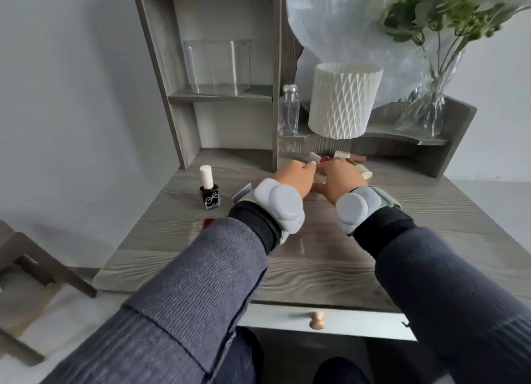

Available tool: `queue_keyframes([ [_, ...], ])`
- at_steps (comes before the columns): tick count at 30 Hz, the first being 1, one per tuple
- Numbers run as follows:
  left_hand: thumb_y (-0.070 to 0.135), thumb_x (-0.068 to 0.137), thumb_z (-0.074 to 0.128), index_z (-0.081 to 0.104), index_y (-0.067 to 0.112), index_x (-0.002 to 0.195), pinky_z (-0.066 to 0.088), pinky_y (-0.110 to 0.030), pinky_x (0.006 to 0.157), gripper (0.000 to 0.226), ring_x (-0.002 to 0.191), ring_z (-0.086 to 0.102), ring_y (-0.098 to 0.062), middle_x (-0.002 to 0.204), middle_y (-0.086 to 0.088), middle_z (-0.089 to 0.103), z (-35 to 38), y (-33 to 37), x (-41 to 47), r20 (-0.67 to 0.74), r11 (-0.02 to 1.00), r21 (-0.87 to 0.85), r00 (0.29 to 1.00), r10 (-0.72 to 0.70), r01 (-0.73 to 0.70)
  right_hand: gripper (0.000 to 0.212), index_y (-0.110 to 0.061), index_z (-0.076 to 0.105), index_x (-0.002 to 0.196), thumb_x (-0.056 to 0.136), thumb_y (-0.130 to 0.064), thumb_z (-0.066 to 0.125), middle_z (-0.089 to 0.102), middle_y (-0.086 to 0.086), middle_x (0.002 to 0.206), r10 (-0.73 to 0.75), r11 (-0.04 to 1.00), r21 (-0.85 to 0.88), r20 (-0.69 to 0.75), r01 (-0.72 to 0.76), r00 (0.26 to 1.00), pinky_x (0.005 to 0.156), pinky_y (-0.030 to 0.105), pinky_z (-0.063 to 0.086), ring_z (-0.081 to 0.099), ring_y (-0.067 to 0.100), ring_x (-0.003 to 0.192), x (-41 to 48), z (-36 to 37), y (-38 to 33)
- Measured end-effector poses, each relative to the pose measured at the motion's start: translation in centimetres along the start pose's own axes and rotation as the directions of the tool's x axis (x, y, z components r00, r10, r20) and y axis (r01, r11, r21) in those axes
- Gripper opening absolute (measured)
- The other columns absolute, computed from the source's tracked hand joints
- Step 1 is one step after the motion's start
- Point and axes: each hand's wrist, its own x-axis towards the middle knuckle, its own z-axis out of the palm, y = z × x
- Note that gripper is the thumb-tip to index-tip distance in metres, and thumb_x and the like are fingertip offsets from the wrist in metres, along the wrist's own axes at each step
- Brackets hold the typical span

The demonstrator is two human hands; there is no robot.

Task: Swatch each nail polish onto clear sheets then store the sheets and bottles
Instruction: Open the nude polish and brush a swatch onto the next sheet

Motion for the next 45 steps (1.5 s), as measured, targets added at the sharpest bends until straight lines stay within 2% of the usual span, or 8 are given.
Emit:
queue_keyframes([
  [11, 0.025, 0.104, 0.029, 0.058, -0.004, 0.112, 0.034, -0.029, 0.078, 0.041, 0.108, 0.054, -0.034, 0.117, -0.022, 0.059, 1.4, -0.3, 0.5, -0.034, 0.999, 0.048, 0.999, -0.01, 0.011, 0.018, -0.008, 0.067, 0.1, 0.096, -0.019, 0.054, 0.064, 0.012, 0.114, 0.013, 1.0, -0.01, 0.007, -0.013, 1.0, 0.077, 0.027, 0.034, 0.058, 0.027, 0.1, 0.2, -0.1, -0.5],
  [15, 0.02, 0.102, 0.033, 0.057, 0.009, 0.083, 0.034, -0.031, 0.078, 0.032, 0.112, 0.052, -0.036, 0.11, -0.022, 0.059, 0.7, -1.2, -0.4, -0.086, 0.997, 0.011, 0.993, 0.081, -0.08, 0.021, -0.011, 0.064, 0.082, 0.093, -0.027, 0.058, 0.059, 0.005, 0.098, -0.018, 0.999, 0.035, 0.0, 0.018, 1.0, 0.067, 0.025, 0.036, 0.057, 0.026, 0.087, -0.5, -0.4, -0.7],
  [17, 0.018, 0.102, 0.034, 0.063, 0.012, 0.107, 0.037, -0.03, 0.092, 0.03, 0.123, 0.048, -0.03, 0.128, -0.015, 0.057, 0.1, -2.2, -1.1, -0.157, 0.991, 0.025, 0.978, 0.135, -0.133, 0.024, -0.007, 0.068, 0.083, 0.09, -0.029, 0.061, 0.062, -0.002, 0.099, -0.044, 0.995, 0.093, -0.033, 0.047, 0.998, 0.069, 0.028, 0.041, 0.058, 0.024, 0.086, -1.4, -0.4, -1.0],
  [20, 0.017, 0.099, 0.041, 0.058, 0.013, 0.128, 0.04, -0.031, 0.1, 0.034, 0.12, 0.053, -0.02, 0.126, -0.004, 0.063, -0.8, -4.2, -2.3, -0.337, 0.977, -0.031, 0.923, 0.189, -0.211, 0.027, -0.005, 0.072, 0.084, 0.088, -0.029, 0.061, 0.07, 0.007, 0.086, -0.065, 0.98, 0.179, -0.101, 0.082, 0.993, 0.074, 0.036, 0.052, 0.062, 0.024, 0.083, -3.3, -0.6, -1.9],
  [27, 0.017, 0.093, 0.056, 0.068, 0.017, 0.11, 0.043, -0.017, 0.081, 0.02, 0.094, 0.059, -0.006, 0.103, 0.004, 0.069, -0.2, -5.9, -4.7, -0.557, 0.922, -0.203, 0.813, 0.168, -0.33, 0.017, -0.013, 0.073, 0.09, 0.088, -0.023, 0.06, 0.068, -0.001, 0.077, -0.095, 0.92, 0.36, -0.187, 0.158, 0.978, 0.068, 0.028, 0.047, 0.059, 0.013, 0.073, -7.2, -0.3, -3.7],
  [32, 0.014, 0.089, 0.061, 0.061, 0.017, 0.093, 0.045, -0.018, 0.07, 0.005, 0.076, 0.057, -0.002, 0.081, 0.014, 0.061, 0.0, -5.8, -5.4, -0.784, 0.894, -0.213, 0.615, 0.084, -0.394, 0.015, -0.018, 0.073, 0.099, 0.09, -0.025, 0.062, 0.069, -0.003, 0.085, -0.034, 0.837, 0.516, -0.283, 0.182, 0.958, 0.075, 0.026, 0.048, 0.06, 0.01, 0.078, -8.9, 0.7, -3.9],
  [40, 0.033, 0.085, 0.068, 0.047, 0.019, 0.13, 0.041, -0.012, 0.082, 0.052, 0.096, 0.057, -0.005, 0.105, 0.006, 0.064, 0.7, -6.0, -5.5, -0.586, 0.879, -0.314, 0.802, 0.118, -0.36, 0.015, -0.019, 0.068, 0.107, 0.093, -0.021, 0.064, 0.07, 0.001, 0.088, 0.055, 0.584, 0.777, -0.326, 0.235, 0.944, 0.082, 0.045, 0.057, 0.068, 0.021, 0.085, -9.7, 1.1, -3.7],
  [45, 0.036, 0.09, 0.061, 0.064, 0.017, 0.121, 0.045, -0.016, 0.087, 0.037, 0.101, 0.057, 0.001, 0.107, 0.012, 0.067, 0.7, -6.0, -5.6, -0.453, 0.906, -0.247, 0.867, 0.207, -0.345, 0.008, -0.011, 0.058, 0.099, 0.093, -0.012, 0.063, 0.071, 0.01, 0.095, 0.087, 0.39, 0.894, -0.274, 0.221, 0.958, 0.079, 0.034, 0.059, 0.068, 0.019, 0.086, -9.8, 0.9, -3.8],
])
